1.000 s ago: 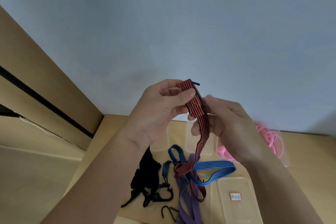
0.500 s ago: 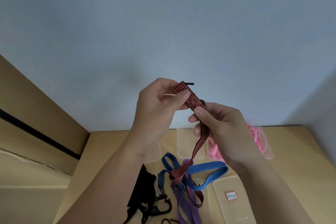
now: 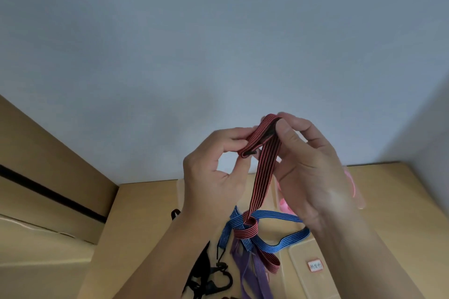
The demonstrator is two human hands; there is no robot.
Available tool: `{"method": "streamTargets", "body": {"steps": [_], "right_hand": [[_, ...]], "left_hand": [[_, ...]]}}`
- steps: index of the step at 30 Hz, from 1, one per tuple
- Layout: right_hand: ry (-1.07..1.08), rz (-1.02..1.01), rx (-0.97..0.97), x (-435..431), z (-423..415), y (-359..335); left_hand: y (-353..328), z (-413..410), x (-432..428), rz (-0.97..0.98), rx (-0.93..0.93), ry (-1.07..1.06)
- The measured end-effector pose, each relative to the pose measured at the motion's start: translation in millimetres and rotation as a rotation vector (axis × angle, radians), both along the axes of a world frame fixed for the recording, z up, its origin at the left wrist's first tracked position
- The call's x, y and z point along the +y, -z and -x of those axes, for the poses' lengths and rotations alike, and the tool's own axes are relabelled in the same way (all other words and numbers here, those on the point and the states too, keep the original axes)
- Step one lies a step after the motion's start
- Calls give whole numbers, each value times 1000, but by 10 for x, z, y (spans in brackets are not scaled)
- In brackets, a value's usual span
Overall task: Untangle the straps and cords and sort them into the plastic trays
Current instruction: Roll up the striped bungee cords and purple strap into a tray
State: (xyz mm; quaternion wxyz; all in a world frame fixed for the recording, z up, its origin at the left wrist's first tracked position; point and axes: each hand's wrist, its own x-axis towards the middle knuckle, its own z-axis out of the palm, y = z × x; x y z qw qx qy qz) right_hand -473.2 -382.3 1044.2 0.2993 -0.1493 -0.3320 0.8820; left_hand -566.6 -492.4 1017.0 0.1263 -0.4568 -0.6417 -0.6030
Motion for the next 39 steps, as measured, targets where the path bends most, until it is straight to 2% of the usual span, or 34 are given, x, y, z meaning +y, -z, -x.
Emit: {"method": "streamTargets", "body": {"steps": [3, 4, 7, 9, 13, 20, 25, 31, 34, 39], "right_hand": [[97, -96, -102, -30, 37, 42], [128, -161, -156, -29, 42, 60], [185, -279, -221, -45, 57, 84], [171, -347, -220, -70, 61, 85], [114, -419, -211, -102, 72, 104], [83, -375, -206, -156, 76, 192], [-92, -311, -205, -121, 41, 254], [-21, -246, -148, -56, 32, 314], [45, -269, -137, -26, 22, 305], [91, -359, -142, -38, 22, 242]], "left_hand": [[1, -67, -61, 156, -33, 54], [-30, -95, -83, 214, -110, 89], [-179, -134, -86, 237, -537, 153], [-267, -87, -55, 208, -642, 109], [-341, -3, -50, 153, -721, 82], [-356, 27, -94, 238, -786, 136], [-343, 29, -63, -1, -823, 18], [-292, -35, -69, -141, -858, -42], [-289, -28, -145, -89, -883, 8], [-355, 27, -281, 232, -805, 106]]}}
